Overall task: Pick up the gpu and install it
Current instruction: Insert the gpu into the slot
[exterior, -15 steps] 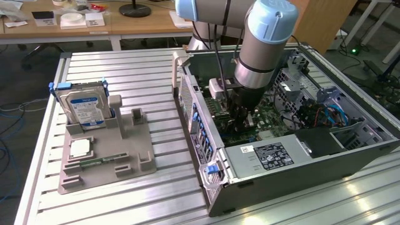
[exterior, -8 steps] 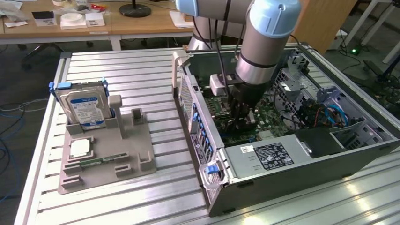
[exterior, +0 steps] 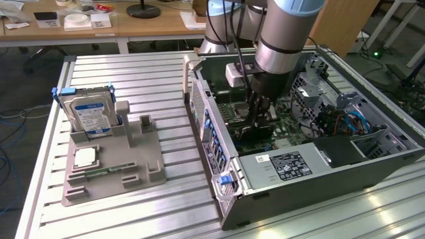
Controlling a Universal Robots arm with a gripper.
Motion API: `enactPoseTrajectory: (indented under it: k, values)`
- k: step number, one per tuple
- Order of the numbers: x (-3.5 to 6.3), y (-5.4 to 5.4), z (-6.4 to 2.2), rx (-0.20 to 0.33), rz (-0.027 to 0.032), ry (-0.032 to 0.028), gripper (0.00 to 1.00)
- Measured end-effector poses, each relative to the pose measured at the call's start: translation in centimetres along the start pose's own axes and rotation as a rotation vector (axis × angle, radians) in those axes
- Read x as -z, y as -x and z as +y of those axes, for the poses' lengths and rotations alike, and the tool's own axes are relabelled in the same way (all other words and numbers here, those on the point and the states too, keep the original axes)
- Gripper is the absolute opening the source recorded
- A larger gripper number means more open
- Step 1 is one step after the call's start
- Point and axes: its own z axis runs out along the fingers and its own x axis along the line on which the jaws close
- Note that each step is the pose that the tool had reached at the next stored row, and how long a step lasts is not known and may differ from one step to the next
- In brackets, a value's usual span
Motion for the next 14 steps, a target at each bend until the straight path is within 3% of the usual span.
enactPoseTrajectory:
  k: [5,10,14]
  values:
    - [0.43,0.01,-0.01,0.000,-0.0003,-0.0014,0.34]
    - [0.44,0.01,-0.01,0.000,-0.0002,-0.0013,0.15]
    - [0.44,-0.01,0.30,0.000,0.0000,-0.0013,0.11]
